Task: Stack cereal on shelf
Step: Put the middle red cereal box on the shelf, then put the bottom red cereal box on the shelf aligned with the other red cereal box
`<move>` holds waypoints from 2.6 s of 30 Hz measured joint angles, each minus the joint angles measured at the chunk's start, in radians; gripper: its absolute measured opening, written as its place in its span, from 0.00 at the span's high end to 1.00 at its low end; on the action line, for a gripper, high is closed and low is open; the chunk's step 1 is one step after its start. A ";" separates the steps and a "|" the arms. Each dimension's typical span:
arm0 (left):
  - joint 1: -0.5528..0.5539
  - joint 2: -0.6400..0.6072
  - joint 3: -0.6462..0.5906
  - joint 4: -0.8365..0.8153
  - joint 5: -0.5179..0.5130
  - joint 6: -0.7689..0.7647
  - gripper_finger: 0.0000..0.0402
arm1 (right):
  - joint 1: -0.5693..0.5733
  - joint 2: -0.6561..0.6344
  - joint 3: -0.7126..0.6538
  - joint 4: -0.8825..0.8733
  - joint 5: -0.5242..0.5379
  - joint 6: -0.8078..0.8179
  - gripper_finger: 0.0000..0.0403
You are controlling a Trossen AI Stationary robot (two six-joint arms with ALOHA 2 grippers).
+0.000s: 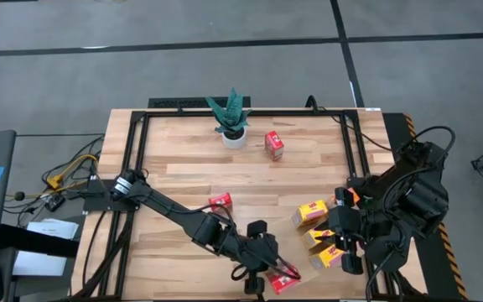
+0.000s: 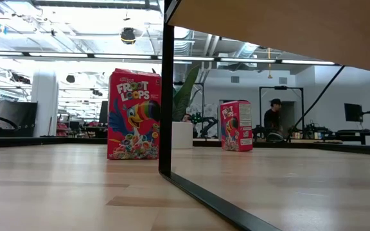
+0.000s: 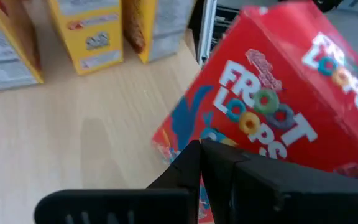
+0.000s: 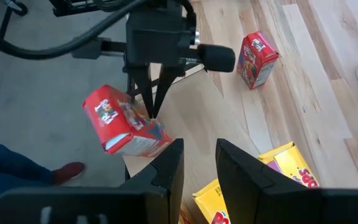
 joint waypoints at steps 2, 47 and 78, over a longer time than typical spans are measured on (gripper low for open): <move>0.004 0.000 0.000 -0.008 -0.003 0.000 1.00 | 0.000 0.000 0.000 -0.003 0.000 0.000 0.71; 0.220 -0.272 -0.249 -0.746 -0.128 0.173 0.16 | 0.067 0.000 0.000 -0.123 -0.023 0.002 0.71; 0.209 -0.320 -0.584 -0.414 -0.155 0.085 0.16 | 0.067 0.000 0.000 -0.150 -0.022 -0.034 0.71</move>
